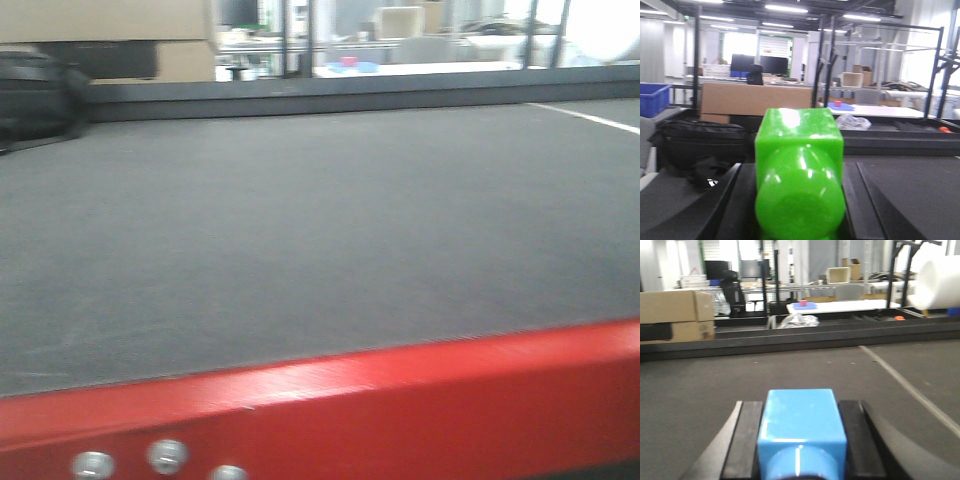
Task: Grab block from conveyor and place in blue bin
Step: 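Drive the base away from the belt carrying both blocks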
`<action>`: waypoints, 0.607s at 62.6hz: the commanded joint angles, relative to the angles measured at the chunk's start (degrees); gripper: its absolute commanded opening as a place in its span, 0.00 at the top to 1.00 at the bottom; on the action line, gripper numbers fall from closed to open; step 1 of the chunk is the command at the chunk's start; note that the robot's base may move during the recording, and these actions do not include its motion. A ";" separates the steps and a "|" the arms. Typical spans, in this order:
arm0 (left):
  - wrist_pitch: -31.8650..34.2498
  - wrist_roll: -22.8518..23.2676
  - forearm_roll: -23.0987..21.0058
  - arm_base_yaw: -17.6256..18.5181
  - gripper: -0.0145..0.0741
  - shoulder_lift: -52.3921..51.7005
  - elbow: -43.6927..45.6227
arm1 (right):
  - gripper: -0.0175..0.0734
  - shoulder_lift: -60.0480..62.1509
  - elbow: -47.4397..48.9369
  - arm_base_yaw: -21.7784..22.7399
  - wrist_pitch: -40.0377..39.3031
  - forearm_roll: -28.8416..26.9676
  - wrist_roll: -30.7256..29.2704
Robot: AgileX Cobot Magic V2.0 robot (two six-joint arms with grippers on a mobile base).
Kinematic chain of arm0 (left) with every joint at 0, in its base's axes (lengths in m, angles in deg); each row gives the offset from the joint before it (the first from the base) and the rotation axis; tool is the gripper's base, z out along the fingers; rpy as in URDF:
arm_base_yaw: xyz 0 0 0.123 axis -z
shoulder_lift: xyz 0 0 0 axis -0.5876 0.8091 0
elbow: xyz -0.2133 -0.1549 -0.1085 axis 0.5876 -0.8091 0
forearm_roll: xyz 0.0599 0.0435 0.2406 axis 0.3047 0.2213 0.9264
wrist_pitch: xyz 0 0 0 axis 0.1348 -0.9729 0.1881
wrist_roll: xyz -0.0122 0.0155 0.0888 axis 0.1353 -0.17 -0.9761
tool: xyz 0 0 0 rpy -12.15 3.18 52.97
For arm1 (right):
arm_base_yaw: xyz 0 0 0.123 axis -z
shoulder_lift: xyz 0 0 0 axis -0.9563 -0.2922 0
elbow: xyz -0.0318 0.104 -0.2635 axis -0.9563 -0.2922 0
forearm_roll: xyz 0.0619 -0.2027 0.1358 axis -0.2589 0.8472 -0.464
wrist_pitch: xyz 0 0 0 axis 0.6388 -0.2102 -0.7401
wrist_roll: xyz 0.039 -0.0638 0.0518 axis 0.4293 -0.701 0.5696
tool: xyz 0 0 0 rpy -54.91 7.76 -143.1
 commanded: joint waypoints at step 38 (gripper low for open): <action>1.00 0.19 -0.35 -0.07 0.96 -0.01 -0.03 | 0.99 0.18 -0.12 0.16 -1.37 0.00 -0.23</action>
